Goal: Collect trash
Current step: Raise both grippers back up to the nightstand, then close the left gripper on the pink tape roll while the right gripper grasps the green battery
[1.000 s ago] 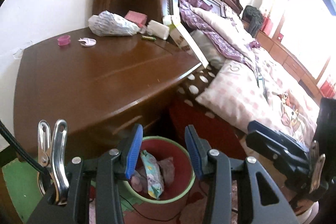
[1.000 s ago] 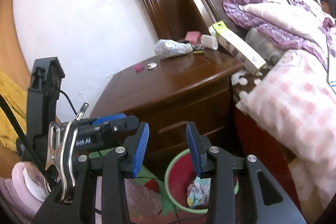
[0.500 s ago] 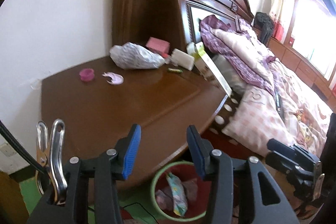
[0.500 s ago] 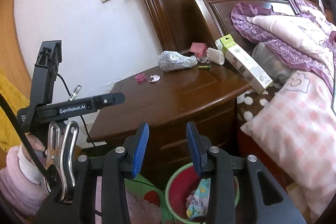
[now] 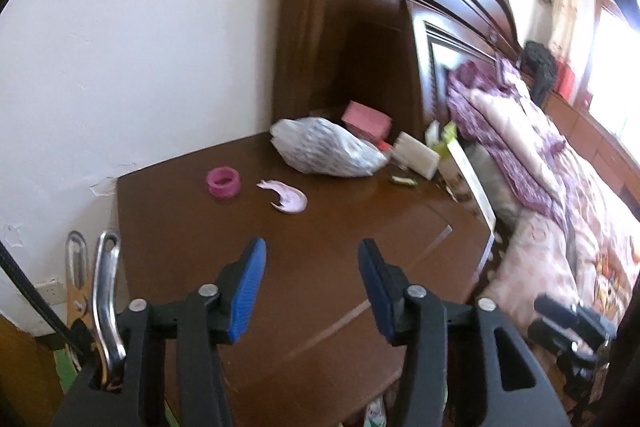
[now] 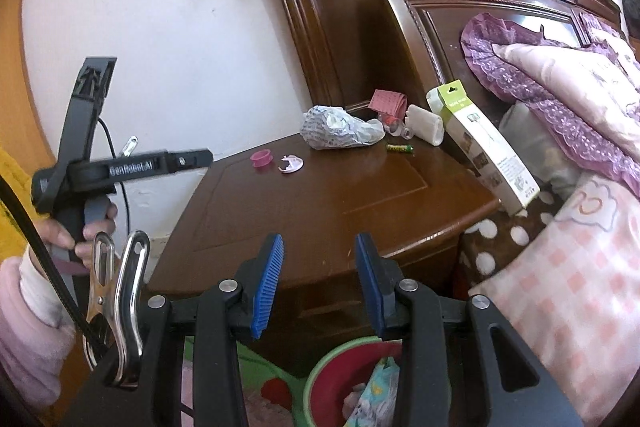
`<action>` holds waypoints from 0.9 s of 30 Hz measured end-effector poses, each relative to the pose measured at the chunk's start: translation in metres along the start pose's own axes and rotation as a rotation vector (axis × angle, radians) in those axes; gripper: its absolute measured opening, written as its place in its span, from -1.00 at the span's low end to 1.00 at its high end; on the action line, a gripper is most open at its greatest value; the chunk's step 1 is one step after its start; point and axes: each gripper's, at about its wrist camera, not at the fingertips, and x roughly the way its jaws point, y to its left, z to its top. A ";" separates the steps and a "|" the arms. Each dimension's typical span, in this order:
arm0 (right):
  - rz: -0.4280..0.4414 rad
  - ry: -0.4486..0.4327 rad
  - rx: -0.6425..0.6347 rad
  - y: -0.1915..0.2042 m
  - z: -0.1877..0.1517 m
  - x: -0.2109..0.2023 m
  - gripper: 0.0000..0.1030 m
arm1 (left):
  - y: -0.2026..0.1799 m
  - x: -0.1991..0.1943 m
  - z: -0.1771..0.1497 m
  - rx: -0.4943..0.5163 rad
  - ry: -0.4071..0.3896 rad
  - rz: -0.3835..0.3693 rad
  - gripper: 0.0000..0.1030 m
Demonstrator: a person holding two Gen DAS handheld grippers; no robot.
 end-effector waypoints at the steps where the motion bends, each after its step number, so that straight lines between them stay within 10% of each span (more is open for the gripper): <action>1: -0.008 0.001 0.006 -0.001 0.001 0.003 -0.25 | 0.007 0.004 0.005 -0.021 -0.001 0.011 0.05; 27: 0.022 0.006 -0.048 -0.015 -0.012 0.079 -0.08 | 0.096 0.180 0.045 -0.158 0.111 0.147 0.25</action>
